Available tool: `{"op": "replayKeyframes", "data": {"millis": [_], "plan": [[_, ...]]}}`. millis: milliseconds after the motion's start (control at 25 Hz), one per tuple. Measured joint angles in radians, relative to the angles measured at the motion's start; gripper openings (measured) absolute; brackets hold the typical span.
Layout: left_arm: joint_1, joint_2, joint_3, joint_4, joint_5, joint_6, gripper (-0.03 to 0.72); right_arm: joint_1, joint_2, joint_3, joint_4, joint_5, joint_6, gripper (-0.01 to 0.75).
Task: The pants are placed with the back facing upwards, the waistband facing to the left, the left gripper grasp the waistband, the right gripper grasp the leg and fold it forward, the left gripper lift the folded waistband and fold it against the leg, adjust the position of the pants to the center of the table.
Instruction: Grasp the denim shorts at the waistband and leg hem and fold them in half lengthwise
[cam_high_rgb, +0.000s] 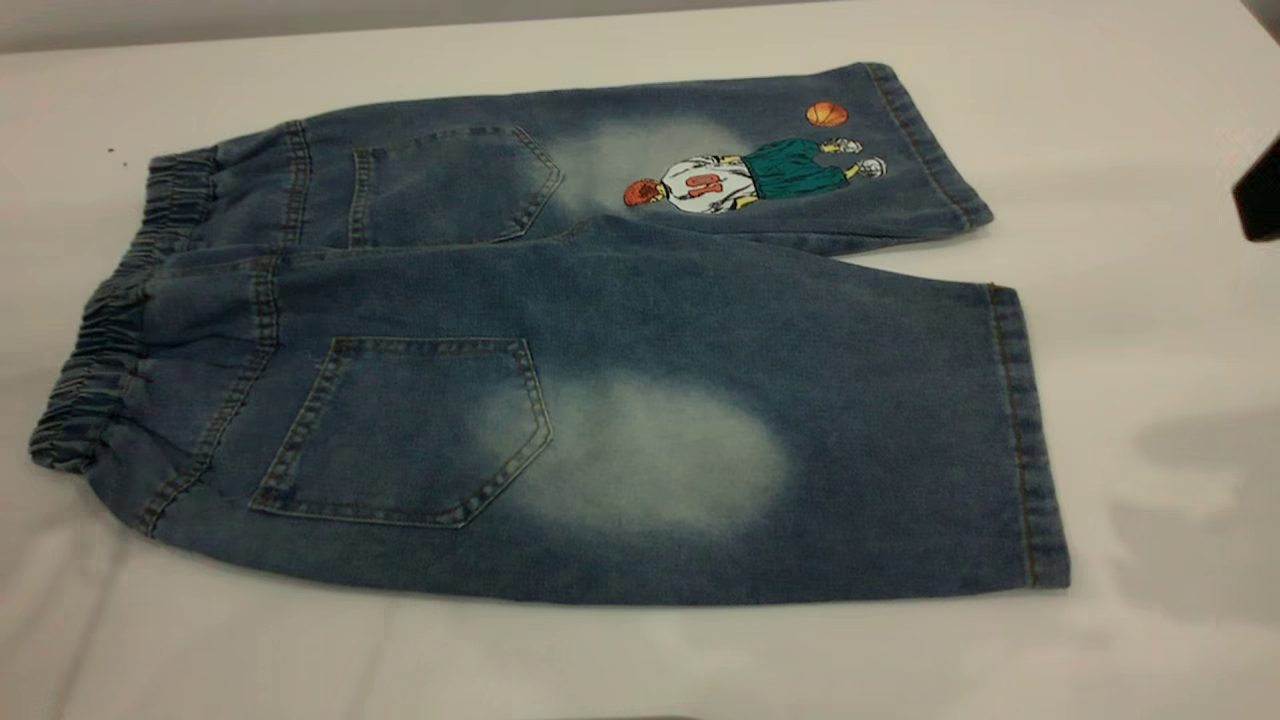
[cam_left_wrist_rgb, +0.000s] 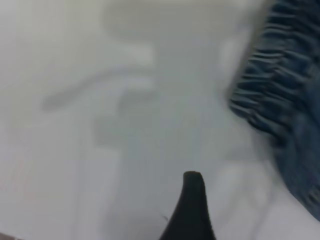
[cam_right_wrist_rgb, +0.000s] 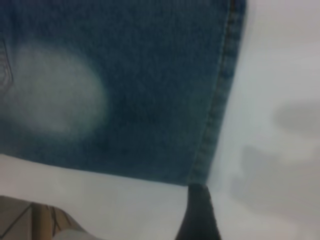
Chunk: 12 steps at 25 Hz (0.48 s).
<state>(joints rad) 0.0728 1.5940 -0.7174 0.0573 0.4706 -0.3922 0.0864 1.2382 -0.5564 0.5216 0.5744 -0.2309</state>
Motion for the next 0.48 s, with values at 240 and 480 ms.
{"op": "replayKeyframes", "data": {"millis": [240,480], "plan": [[0.000,0.181,-0.092,-0.016,-0.039,0.036,0.570,0.000,0.005,0.000,0.018,-0.028,-0.006,0.470],[0.000,0.304,-0.129,-0.118,-0.055,0.144,0.570,0.000,0.005,0.000,0.022,-0.042,-0.008,0.470]]}}
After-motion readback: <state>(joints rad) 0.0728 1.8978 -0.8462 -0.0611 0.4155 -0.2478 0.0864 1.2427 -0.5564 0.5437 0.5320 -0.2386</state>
